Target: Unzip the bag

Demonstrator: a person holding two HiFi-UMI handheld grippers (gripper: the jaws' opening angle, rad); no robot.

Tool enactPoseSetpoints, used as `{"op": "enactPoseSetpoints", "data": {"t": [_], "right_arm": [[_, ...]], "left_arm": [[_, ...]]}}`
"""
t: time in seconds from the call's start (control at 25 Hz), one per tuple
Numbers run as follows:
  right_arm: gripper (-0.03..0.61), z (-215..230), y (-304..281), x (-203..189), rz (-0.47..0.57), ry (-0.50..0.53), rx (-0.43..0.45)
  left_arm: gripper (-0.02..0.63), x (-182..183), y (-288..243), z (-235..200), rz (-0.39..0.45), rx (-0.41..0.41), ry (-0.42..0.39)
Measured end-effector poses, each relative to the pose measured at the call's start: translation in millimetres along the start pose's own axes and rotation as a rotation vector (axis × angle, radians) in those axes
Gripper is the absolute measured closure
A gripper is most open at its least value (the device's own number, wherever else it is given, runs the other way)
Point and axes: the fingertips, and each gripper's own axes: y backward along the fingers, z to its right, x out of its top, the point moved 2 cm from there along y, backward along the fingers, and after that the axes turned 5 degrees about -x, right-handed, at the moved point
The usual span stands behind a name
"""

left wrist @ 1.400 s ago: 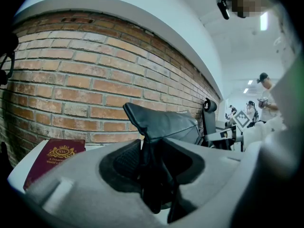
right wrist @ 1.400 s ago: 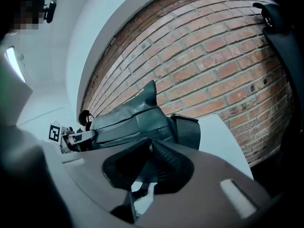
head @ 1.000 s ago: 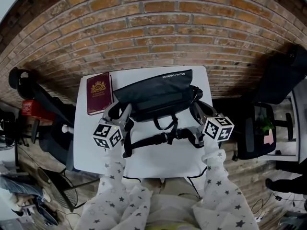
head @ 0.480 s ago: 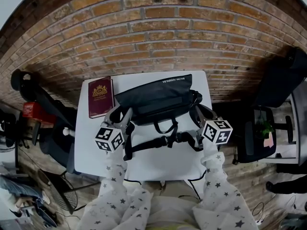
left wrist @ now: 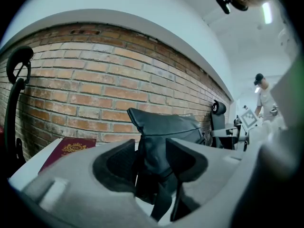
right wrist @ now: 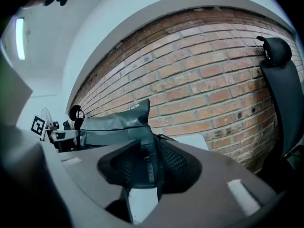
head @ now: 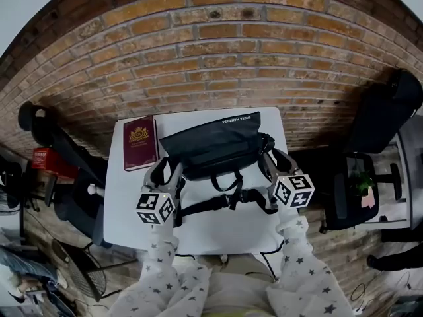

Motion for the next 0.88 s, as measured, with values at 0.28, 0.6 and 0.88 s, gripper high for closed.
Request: {"op": "enactPoseSetpoints", "data": {"t": [0.28, 0.6, 0.88], "right_arm": [[0.553, -20, 14, 22, 0.063, 0.090, 0.044], [0.575, -47, 38, 42, 0.117, 0.116, 0.136], [0.574, -59, 65, 71, 0.207, 0.133, 0.139]], "left_arm": [[0.577, 16, 19, 20, 0.040, 0.022, -0.064], [0.615, 31, 34, 41, 0.048, 0.019, -0.060], [0.615, 50, 56, 52, 0.073, 0.038, -0.089]]}}
